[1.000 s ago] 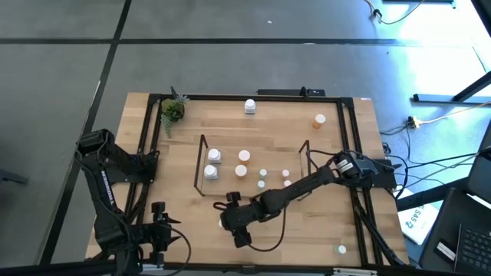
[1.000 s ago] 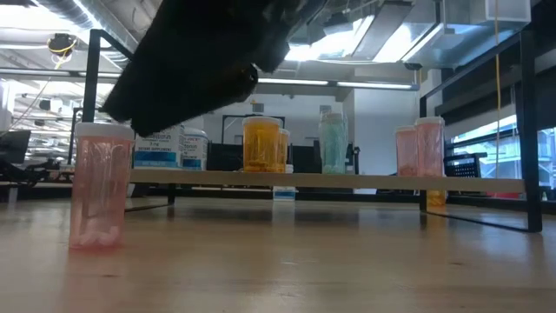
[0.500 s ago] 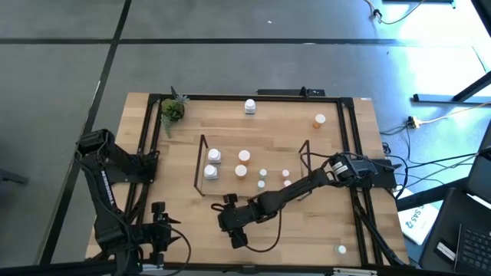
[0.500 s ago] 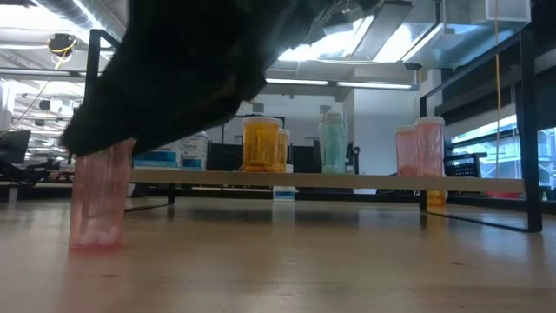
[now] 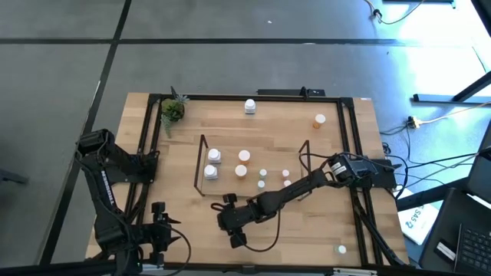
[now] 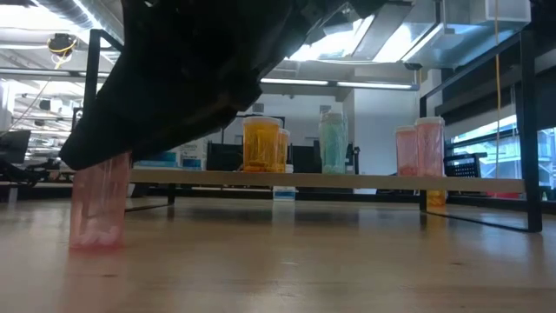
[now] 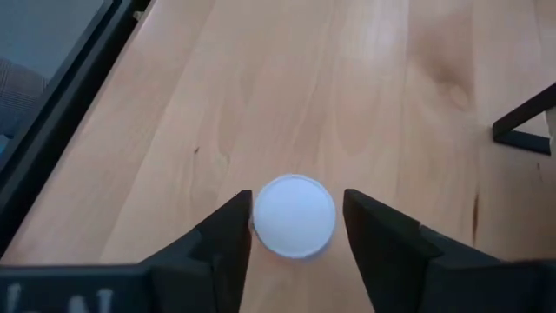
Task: Pick and place medicine bottles onto shelf by color
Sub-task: Put the pink pill bottle on the shelf
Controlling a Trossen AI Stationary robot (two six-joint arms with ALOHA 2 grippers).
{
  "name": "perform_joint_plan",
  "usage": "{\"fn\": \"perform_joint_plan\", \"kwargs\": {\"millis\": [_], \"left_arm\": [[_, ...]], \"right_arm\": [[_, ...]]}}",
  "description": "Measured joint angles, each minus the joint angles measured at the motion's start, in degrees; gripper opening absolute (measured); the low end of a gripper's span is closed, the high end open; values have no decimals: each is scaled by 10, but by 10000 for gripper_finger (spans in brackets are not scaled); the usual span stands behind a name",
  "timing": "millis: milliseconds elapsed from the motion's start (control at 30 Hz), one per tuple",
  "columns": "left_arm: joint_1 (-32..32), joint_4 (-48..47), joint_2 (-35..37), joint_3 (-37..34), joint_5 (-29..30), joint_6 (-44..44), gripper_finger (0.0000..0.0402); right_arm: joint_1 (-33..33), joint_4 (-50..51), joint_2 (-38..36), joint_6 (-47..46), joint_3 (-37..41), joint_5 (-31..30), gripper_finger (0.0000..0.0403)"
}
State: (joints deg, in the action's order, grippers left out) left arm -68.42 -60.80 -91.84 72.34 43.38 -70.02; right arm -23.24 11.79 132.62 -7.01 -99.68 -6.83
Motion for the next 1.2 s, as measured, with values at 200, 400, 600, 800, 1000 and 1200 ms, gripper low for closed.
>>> {"fn": "perform_joint_plan", "kwargs": {"millis": [200,400,600,800,1000,1200], "left_arm": [[0,0,0,0,0,0,203],[0,0,0,0,0,0,203],[0,0,0,0,0,0,203],[0,0,0,0,0,0,203],[0,0,0,0,-9,-1,203],[0,0,0,0,-8,0,203]], "right_arm": [[0,-2,0,0,0,0,133],[-2,-3,0,-2,0,-1,115],[-11,4,-1,-13,-12,-2,123],[-27,99,-2,-13,-78,-12,121],[-47,236,-2,-17,-180,-81,121],[-62,392,-3,-70,-284,-152,121]]}}
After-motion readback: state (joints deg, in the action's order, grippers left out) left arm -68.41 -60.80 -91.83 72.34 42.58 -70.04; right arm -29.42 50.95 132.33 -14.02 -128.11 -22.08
